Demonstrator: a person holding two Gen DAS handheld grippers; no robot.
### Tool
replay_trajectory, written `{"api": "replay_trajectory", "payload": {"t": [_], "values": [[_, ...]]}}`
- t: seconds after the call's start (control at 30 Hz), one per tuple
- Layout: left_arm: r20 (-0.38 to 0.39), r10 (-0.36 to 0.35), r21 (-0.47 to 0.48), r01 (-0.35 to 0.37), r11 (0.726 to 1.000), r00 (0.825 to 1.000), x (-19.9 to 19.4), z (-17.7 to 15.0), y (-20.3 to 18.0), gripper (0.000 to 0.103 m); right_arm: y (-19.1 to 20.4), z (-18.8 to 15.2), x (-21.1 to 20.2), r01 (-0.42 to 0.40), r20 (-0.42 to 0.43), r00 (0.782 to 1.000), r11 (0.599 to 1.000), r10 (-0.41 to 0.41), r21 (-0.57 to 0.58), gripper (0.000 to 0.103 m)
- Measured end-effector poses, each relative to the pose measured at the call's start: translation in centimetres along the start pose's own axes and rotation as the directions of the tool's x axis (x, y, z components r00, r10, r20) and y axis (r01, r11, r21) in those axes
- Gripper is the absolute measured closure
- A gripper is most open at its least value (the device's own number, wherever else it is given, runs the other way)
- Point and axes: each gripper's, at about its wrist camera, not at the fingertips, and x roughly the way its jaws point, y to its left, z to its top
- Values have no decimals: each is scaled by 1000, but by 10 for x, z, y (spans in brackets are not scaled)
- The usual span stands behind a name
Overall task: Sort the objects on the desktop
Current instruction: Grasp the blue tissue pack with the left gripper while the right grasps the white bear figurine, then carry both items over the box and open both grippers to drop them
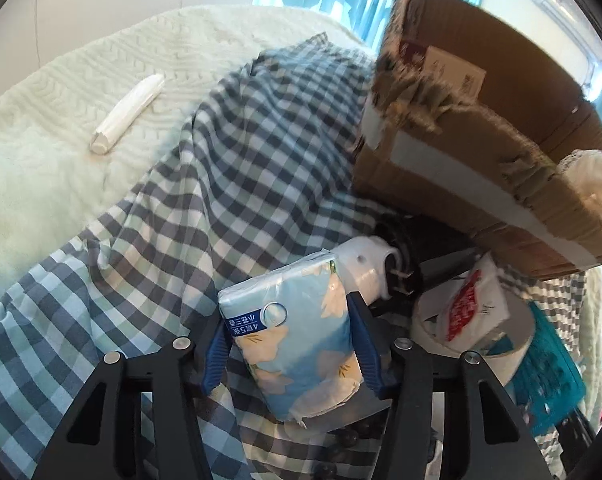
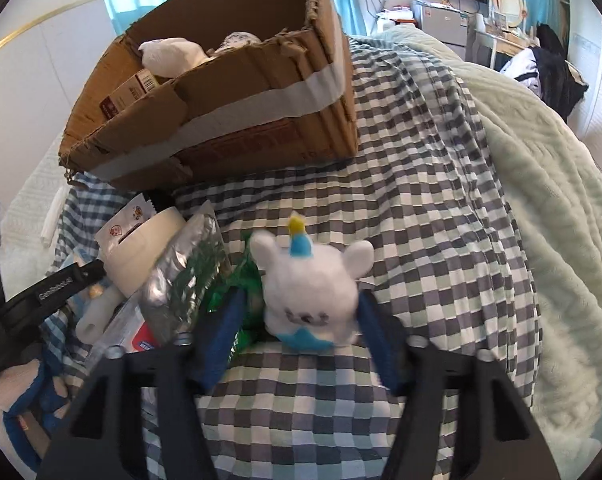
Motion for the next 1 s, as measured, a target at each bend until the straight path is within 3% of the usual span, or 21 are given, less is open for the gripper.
{"api": "replay_trajectory", "payload": {"t": [0.2,0.43,0.6,0.7,1.0], "values": [[109,-33,50,27,998,993,-26,0,-13,48,0,2,-19,-3,60,998,1000,4,-9,59],[242,-59,157,21,987,969,-63,-2,-28,48,8,6,-53,34,175,984,999,-29,-27,59],[351,-96,237,10,971,931,-88,0,-32,48,13,12,-82,41,255,966,999,-35,-18,59],[416,-130,289,5,957,900,-108,0,-37,48,18,13,-102,31,313,949,999,-20,-30,59],[540,-226,342,34,939,811,-170,11,-36,48,43,15,-167,51,503,864,993,8,-103,59]]}}
